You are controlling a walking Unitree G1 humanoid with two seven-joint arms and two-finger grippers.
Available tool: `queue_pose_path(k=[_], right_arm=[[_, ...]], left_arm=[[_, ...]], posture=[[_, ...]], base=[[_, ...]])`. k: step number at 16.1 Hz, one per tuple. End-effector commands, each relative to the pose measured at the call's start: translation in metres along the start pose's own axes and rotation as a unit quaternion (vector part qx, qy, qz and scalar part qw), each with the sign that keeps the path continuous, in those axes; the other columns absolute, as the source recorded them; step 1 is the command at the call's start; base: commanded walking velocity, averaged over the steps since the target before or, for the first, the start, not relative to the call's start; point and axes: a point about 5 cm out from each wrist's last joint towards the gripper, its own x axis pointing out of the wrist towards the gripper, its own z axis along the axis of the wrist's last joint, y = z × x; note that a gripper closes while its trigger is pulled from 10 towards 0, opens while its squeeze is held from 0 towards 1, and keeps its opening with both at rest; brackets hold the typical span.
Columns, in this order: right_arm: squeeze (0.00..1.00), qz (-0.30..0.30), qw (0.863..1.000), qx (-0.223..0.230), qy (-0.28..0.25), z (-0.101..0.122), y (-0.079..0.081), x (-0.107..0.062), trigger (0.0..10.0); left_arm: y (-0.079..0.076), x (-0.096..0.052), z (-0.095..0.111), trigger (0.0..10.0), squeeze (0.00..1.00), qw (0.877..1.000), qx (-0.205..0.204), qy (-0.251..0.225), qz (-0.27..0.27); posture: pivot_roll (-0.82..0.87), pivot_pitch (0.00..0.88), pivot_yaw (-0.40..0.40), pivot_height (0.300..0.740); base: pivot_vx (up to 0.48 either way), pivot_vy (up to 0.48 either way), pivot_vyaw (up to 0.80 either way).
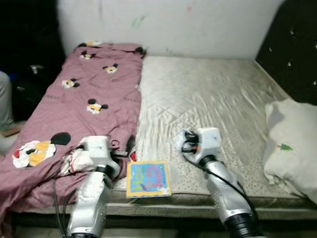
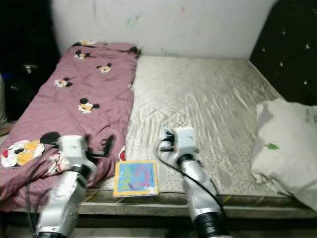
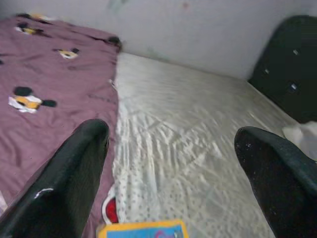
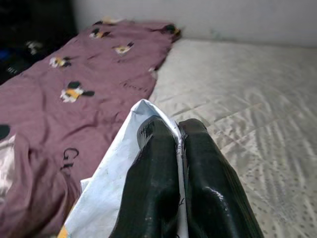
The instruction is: Clean up the room
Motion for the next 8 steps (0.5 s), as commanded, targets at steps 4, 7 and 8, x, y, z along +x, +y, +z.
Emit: queue_pose_path(k=[4, 7, 8], right_arm=[[0.0, 0.01, 1.0, 0.001, -0.007, 0.0043, 0.0079, 0.005, 10.0], [0.0, 0.013, 1.0, 0.002, -0.006, 0.0043, 0.0081, 0.0053, 10.0], [0.0, 0.013, 1.0, 0.001, -0.004, 0.0037, 0.0083, 0.0055, 10.0]], left_arm=[[0.0061, 0.0008, 0.0063, 10.0, 0.0, 1.0, 0.004, -0.007, 0.002], [0.0037, 0.0004, 0.0098, 10.0, 0.0, 1.0, 0.001, -0.022, -0.008], [0.0014, 0.0002, 0.0108, 10.0, 0.0, 0.999, -0.004, -0.025, -0.019]], posture=[[0.04, 0.0, -0.047, 0.74], [0.04, 0.0, -0.047, 0.74], [0.04, 0.0, -0.047, 0.74]], base=[[0.0, 0.48, 0.0], [0.0, 0.16, 0.0], [0.0, 0.0, 0.0]])
